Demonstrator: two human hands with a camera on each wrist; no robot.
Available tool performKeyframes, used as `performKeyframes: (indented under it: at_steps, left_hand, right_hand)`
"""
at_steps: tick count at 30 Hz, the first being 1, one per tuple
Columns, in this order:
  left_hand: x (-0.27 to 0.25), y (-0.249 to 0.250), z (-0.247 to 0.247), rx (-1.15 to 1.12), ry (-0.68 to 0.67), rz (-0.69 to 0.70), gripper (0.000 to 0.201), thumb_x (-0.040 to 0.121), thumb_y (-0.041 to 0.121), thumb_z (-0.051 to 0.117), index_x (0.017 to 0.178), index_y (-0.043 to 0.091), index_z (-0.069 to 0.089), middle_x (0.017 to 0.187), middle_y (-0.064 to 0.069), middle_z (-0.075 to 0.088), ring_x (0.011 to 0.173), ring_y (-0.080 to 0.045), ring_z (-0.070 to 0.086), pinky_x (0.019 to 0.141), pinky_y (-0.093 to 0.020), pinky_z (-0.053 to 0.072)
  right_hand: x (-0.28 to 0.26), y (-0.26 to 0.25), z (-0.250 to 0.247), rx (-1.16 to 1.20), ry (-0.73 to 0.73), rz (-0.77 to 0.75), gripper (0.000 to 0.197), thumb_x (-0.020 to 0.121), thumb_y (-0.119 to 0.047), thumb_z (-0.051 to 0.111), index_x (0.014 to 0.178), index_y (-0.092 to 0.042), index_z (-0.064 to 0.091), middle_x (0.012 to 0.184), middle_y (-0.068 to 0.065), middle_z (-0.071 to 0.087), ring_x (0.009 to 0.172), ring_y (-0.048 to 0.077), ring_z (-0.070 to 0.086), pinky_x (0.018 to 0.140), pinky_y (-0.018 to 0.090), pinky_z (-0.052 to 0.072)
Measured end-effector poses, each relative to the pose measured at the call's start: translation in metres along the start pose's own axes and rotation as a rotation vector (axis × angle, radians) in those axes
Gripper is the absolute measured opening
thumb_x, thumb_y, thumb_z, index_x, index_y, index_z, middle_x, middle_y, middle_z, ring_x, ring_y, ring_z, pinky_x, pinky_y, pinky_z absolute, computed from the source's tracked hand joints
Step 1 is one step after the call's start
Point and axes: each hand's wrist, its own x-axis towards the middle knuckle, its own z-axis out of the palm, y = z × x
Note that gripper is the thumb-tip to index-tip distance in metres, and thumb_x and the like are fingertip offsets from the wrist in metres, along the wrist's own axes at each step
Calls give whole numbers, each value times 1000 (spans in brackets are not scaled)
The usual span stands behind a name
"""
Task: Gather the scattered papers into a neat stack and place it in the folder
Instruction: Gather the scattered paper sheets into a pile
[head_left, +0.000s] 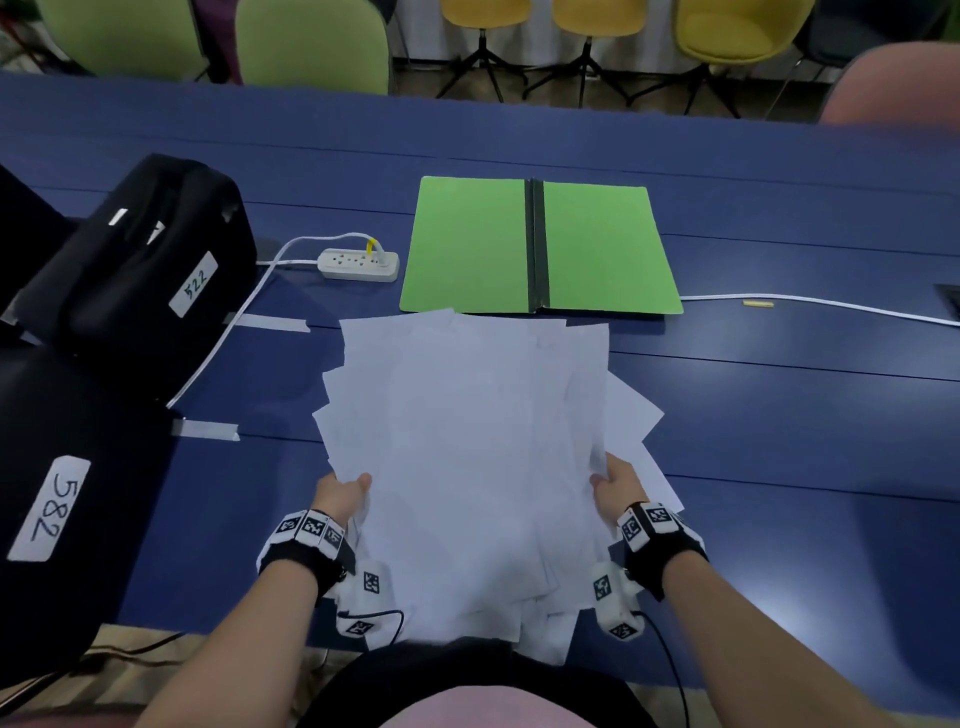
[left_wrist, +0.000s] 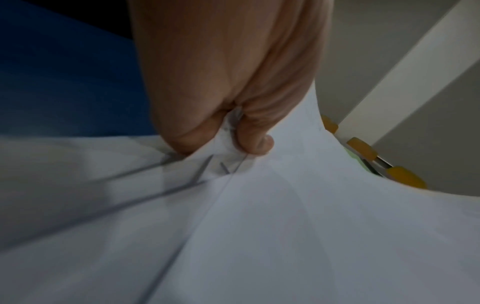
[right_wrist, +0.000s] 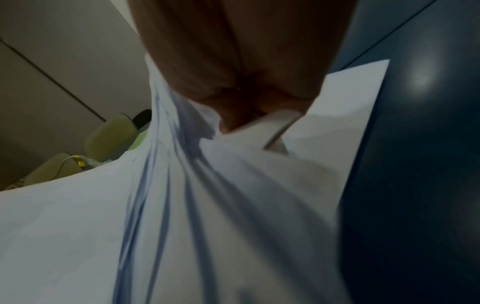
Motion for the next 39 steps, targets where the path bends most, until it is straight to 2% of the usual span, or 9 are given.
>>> performKeyframes:
  at_steps: [7,10,13,18,22,27,32,36,39]
  left_hand:
    - [-3,11,7,44,-143,-95,81,83,36,71,141,-4,31,140,-16,47,130,-32,47,103,-38,40]
    - [-2,7,10,98,-171,-102,92,73,35,80,141,-4,31,139,-15,48,130,-31,47,98,-36,42]
    - [-7,9,15,229,-109,-84,100,73,31,80,145,-7,21,147,-16,39,135,-30,42,111,-39,36]
    - [-15,14,17,290,-80,-117,80,89,34,62,142,-10,21,145,-20,38,133,-32,42,105,-34,37]
    - [-16,11,15,287,-78,-95,65,90,37,59,132,-10,45,134,-27,48,127,-36,49,99,-33,42]
    - [-14,11,20,222,-65,-92,83,88,30,64,144,-11,17,150,-21,31,137,-31,37,109,-35,35]
    - [-10,10,17,173,-40,-63,66,88,15,63,139,-12,29,141,-23,43,129,-34,46,103,-36,39]
    - [0,13,-7,101,-13,-36,44,87,16,66,120,-9,50,130,-29,54,121,-39,53,100,-42,44]
    - [6,7,-28,144,12,-74,50,92,20,59,126,-15,46,133,-29,50,124,-39,50,101,-40,42]
  right_hand:
    - [9,-16,20,12,-55,85,34,89,9,31,61,-11,31,65,3,38,66,18,41,63,23,36]
    - [11,-26,16,-41,-147,100,36,90,10,27,61,-11,30,65,4,36,56,15,33,49,23,28]
    - [13,-30,10,-117,-202,82,25,90,6,32,76,-2,50,81,13,54,68,21,49,61,30,44]
    - [13,-7,-21,-115,297,155,48,80,-2,50,127,-10,51,133,18,39,111,39,53,89,37,45]
    - [4,17,-38,-113,321,232,70,77,-3,61,141,-7,35,144,17,26,122,40,45,100,41,41]
    - [6,15,-37,-184,212,147,51,78,-17,65,125,-8,45,119,13,53,109,34,55,77,28,39]
    - [7,13,-35,-190,117,119,18,75,-26,61,70,-12,52,68,7,51,69,26,50,58,26,34]
    - [9,19,-54,-122,229,142,9,73,-29,71,76,-26,62,81,4,67,82,30,63,82,36,51]
    - [7,22,-55,4,268,105,8,83,-20,65,82,-13,60,96,13,68,84,28,59,78,31,47]
